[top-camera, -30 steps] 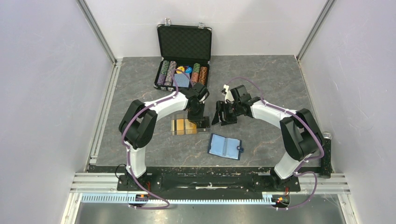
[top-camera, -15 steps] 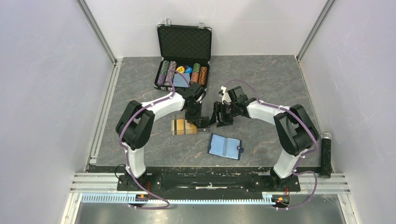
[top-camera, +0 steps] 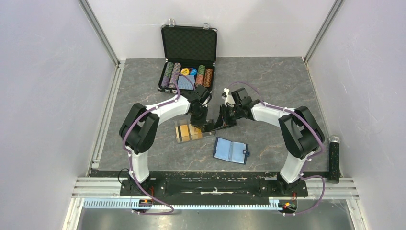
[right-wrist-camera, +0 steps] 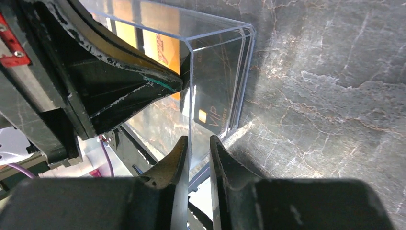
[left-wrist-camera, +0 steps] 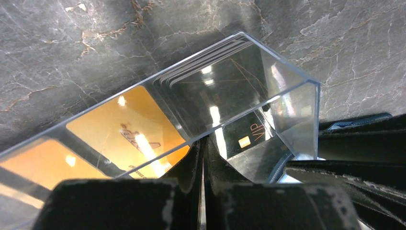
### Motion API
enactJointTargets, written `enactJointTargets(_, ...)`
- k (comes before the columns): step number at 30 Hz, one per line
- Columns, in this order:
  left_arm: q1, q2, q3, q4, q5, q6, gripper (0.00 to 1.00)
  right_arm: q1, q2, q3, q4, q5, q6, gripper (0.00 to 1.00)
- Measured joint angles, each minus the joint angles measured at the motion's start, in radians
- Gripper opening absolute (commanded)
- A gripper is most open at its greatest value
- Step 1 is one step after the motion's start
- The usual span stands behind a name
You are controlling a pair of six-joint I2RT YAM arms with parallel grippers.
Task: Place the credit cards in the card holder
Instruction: Pick up the credit card from the storage box.
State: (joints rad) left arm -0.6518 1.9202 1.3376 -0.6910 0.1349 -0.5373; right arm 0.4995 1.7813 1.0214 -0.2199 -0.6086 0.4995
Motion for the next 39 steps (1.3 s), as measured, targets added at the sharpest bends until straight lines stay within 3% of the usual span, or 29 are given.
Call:
enactJointTargets(8,-0.008,0.002,0.034,-0.042,-0.011,0.001,0.06,-0.006,0.0,0.003,-0.006,0.0,-0.002,0.07)
enactJointTargets(23,-0.014,0.002,0.066,-0.067,-0.01,0.001,0.2,-0.006,-0.004,0.005,-0.01,0.007,0.002,0.07)
enactJointTargets(39,-0.014,-0.017,0.079,-0.06,-0.001,0.0,0.22,-0.006,-0.004,0.005,-0.01,0.013,0.005,0.08)
